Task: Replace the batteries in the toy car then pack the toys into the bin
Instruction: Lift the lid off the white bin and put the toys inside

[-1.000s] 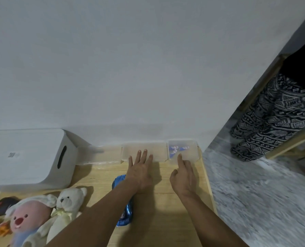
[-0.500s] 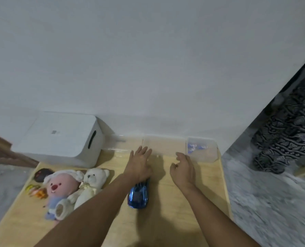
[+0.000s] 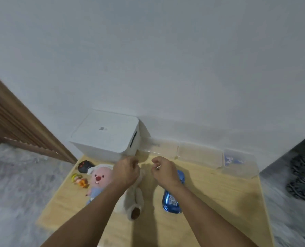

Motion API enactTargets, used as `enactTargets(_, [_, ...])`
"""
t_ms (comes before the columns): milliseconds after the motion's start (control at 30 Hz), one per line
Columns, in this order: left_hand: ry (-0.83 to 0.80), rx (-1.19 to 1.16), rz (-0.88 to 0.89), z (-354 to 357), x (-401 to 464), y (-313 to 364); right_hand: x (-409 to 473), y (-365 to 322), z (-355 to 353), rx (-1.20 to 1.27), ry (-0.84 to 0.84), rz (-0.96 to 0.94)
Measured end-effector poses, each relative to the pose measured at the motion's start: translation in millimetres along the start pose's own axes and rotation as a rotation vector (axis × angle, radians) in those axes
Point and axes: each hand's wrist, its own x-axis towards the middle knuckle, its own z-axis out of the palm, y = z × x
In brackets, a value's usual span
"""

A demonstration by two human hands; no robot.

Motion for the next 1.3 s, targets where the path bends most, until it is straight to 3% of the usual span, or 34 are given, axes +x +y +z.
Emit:
enactTargets(100, [0.099,-0.155,-0.16,-20.7,7.2,-20.6,10.9,-34.3,15.0,0.034,-0.014,0.013])
enactTargets(167, [0.133,-0.37,-0.355,-28.1,13.3,-38.6,18.4,-55.2,26.6,0.172,-0.073,0.095])
enactTargets(333, [0.099,-1.33,-0.935,-62.5,38.8,-58.4,36.8,-94.5,52.4,0.301,-0.013,0.236])
enactTargets(400, [0.078,-1.727,-1.0,-77.8,45.5,-60.3,41.4,-109.1,56.1,0.271,0.028,0.243])
enactTargets(467, [-0.006,-1.874,-0.976,-84.9,52.1,-67.5,44.9,-118.9,58.7,0.223,0.073,0.267])
enactTargets(833, [-0.081,-1.969,-0.98,-83.1,68.6,-91.8,51.6,-146.9,51.4,0.084,0.148,0.443])
enactTargets(967, [-0.084,-1.998,-0.994,-84.2,68.9,-90.5,54.2,-152.6,49.2,0.141,0.172,0.449])
enactTargets(1200, [-0.139,-2.019,-0.996,-94.6,61.5,-91.1,52.8,-168.4,43.4,0.73,0.134,0.492])
enactTargets(1300, [0.145,-1.636,-1.046,-107.1,67.8,-98.0,51.9,-172.7,42.3,0.824,0.18,0.485])
